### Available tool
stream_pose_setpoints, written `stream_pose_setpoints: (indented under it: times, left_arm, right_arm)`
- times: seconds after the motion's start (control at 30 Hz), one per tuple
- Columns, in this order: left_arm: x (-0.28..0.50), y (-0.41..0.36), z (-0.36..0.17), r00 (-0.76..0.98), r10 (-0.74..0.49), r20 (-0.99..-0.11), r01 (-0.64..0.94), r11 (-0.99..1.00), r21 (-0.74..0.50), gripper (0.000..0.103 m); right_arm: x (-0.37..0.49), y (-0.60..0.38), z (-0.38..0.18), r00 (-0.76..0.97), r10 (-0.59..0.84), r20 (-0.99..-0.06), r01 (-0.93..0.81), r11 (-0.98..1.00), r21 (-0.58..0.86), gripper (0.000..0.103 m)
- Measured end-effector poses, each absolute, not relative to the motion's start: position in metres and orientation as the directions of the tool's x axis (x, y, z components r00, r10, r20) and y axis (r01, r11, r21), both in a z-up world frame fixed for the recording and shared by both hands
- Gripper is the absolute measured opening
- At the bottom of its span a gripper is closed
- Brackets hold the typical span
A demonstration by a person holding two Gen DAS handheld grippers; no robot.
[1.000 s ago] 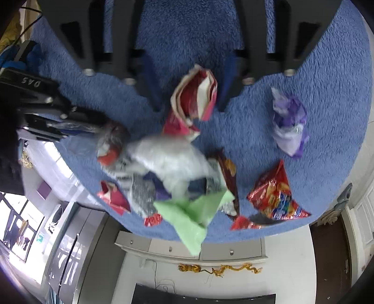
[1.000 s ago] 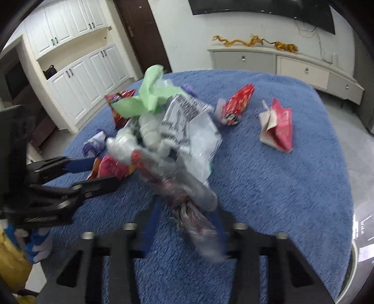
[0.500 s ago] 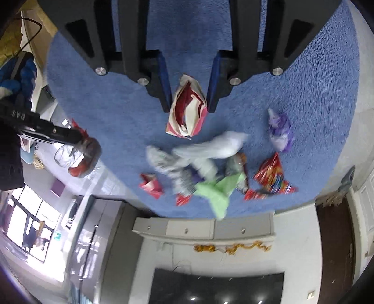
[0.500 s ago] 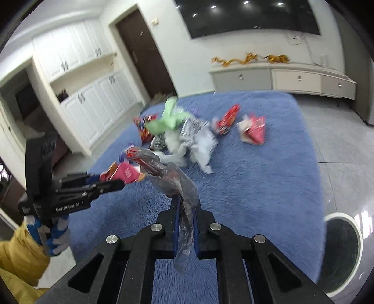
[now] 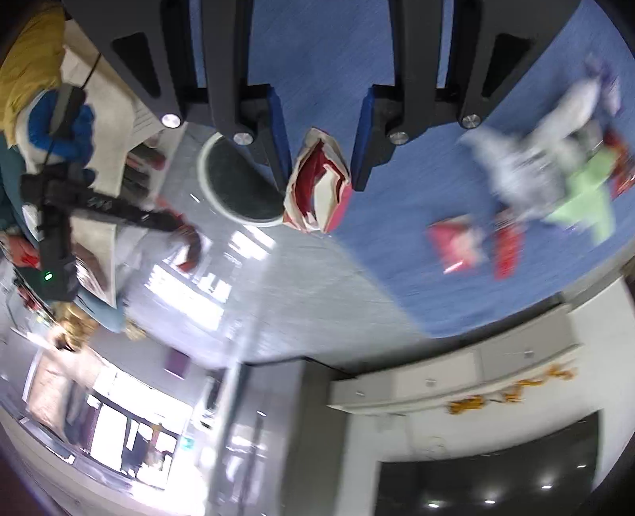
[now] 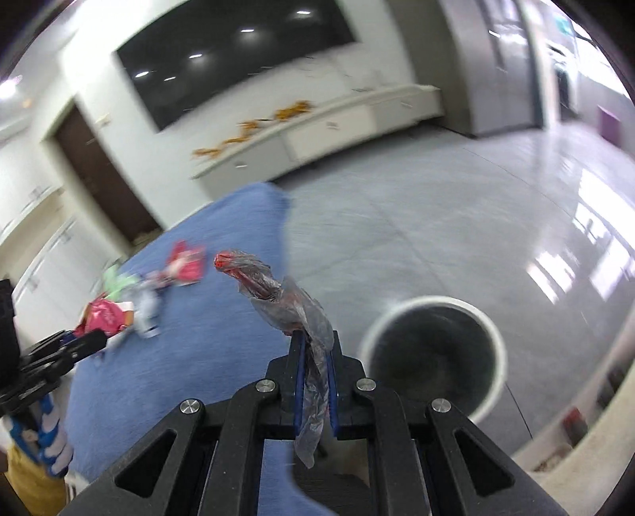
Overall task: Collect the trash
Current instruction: 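Carry both items over the bin and open both tools to drop them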
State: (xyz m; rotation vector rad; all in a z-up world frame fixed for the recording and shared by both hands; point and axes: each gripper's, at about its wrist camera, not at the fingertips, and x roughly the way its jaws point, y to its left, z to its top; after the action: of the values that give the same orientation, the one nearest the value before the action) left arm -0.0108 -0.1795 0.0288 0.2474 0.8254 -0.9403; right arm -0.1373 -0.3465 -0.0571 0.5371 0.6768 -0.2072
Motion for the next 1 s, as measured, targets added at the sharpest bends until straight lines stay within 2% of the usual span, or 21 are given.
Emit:
stream_pose_setpoints:
  times: [0.23,0.33,0.43,0.47,0.57,0.73,1.0]
  left_arm:
    - [-0.005,-0.302,-0.009,0.175,-0.584,-0.793,0.844,0.503,-0.185,0.029]
    - [0.001,-0.341,-0.029,0.101,-0.574,-0.813,0.840,0.486,-0.239,0.032]
    - [0.007,-0.364,-0.041,0.059,-0.571,-0.819,0.826,0.489,-0.282,0.046]
    - [0.009,-0.369,-0.046,0.039,-0.574,-0.818,0.816,0.491,-0.305,0.054]
    - [0.011,-0.370,-0.052,0.011,-0.587,-0.810,0.800,0.491,-0.345,0.057]
    - [0.007,-0.357,-0.043,0.071,-0.597,-0.799,0.800,0.513,-0.312,0.057]
    - [-0.014,-0.310,-0.002,0.203,-0.659,-0.724,0.807,0.531,-0.257,0.057]
  right_arm:
    - [-0.135,-0.415,-0.107,0.672,-0.028,-0.740,0.491,0.765,0.417,0.012]
    - [-0.125,-0.432,-0.128,0.634,-0.023,-0.773,0.519,0.754,0.402,0.014]
    - [-0.123,-0.441,-0.141,0.608,-0.025,-0.793,0.545,0.740,0.394,0.039]
    - [-0.123,-0.442,-0.144,0.602,-0.027,-0.798,0.551,0.738,0.390,0.044]
    - [-0.123,-0.450,-0.150,0.593,-0.028,-0.805,0.568,0.723,0.393,0.047]
    - [-0.124,-0.456,-0.148,0.616,-0.034,-0.787,0.568,0.711,0.414,0.049]
    - [-0.146,-0.435,-0.093,0.712,-0.107,-0.694,0.524,0.738,0.424,0.060]
